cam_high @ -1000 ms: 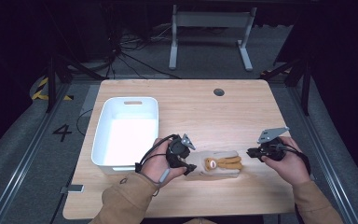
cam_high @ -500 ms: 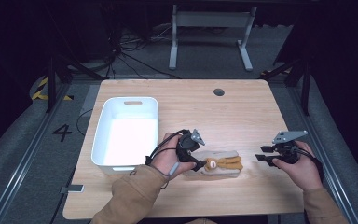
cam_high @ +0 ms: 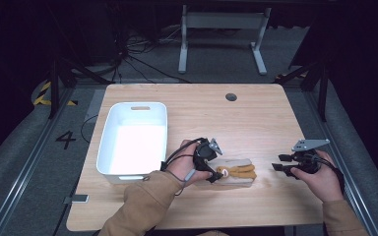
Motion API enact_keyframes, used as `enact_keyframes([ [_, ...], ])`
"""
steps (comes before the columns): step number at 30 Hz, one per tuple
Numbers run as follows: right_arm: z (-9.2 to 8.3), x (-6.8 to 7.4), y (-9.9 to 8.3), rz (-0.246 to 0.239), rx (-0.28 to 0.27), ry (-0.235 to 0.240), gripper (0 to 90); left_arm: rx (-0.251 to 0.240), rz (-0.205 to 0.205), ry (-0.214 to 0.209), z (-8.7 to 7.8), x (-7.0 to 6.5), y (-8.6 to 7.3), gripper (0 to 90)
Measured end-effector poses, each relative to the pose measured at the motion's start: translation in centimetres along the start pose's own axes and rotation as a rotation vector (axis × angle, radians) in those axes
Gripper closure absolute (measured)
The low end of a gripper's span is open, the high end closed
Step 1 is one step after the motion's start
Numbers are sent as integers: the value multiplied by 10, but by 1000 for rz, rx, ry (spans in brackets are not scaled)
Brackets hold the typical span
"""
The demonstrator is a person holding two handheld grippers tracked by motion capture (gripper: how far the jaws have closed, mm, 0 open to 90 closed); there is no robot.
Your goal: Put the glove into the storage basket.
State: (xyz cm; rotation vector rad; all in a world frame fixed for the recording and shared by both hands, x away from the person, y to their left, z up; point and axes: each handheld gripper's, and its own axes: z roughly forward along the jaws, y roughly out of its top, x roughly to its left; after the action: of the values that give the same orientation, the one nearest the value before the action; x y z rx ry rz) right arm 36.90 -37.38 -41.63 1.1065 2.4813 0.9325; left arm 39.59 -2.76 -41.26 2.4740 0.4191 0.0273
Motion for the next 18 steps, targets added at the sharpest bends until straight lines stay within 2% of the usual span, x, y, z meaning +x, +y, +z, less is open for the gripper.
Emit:
enact_keyframes([
  [3, 0, 0, -2, 5, 3, 1, 506, 16, 9, -13, 8, 2, -2, 214],
  [7, 0, 0, -3, 8, 3, 2, 503, 8, 30, -11, 17, 4, -4, 189],
  [13, 2, 0, -5, 15, 7, 6, 489, 29, 58, -1, 27, 4, -4, 167],
  [18, 4, 0, -6, 20, 7, 6, 481, 33, 59, -5, 34, 3, -5, 159],
])
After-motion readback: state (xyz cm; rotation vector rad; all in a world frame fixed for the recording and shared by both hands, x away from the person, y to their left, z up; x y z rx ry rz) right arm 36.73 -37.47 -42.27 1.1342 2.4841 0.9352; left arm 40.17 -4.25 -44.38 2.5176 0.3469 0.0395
